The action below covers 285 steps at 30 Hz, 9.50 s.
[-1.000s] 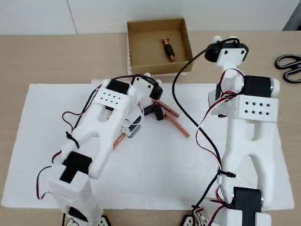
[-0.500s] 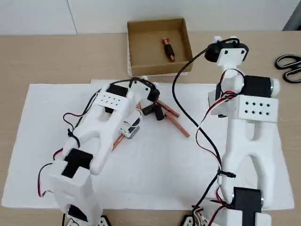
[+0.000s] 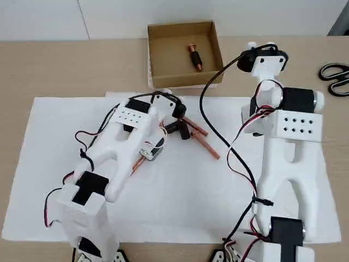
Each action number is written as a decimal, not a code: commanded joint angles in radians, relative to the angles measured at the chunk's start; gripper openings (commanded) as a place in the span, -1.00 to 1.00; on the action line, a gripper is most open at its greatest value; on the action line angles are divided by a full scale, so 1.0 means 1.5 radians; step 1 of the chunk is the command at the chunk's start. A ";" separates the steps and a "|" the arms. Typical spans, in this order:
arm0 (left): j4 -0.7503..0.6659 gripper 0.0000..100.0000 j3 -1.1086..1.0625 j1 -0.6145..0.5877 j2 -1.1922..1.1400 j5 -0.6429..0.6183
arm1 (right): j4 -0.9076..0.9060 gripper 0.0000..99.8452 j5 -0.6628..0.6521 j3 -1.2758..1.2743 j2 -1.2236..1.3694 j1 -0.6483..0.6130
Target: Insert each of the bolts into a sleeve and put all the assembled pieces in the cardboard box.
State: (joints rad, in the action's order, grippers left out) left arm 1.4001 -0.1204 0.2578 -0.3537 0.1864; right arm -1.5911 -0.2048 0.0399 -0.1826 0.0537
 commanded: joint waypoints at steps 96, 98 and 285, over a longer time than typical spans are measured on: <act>-0.218 -0.99 -0.216 -0.012 0.678 -0.427 | 0.757 -0.99 0.028 -1.149 -1.087 -0.304; -0.240 -0.99 -0.235 -0.010 0.678 -0.415 | 0.743 -0.99 0.038 -1.150 -1.087 -0.321; -0.440 -0.99 -0.557 0.164 0.770 -0.449 | 0.639 -0.99 0.132 -1.150 -1.088 -0.398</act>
State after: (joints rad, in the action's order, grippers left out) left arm 0.7449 -0.9505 0.5416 0.8048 -0.5056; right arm -0.6383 -0.0146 -1.6755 -1.7952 -0.5462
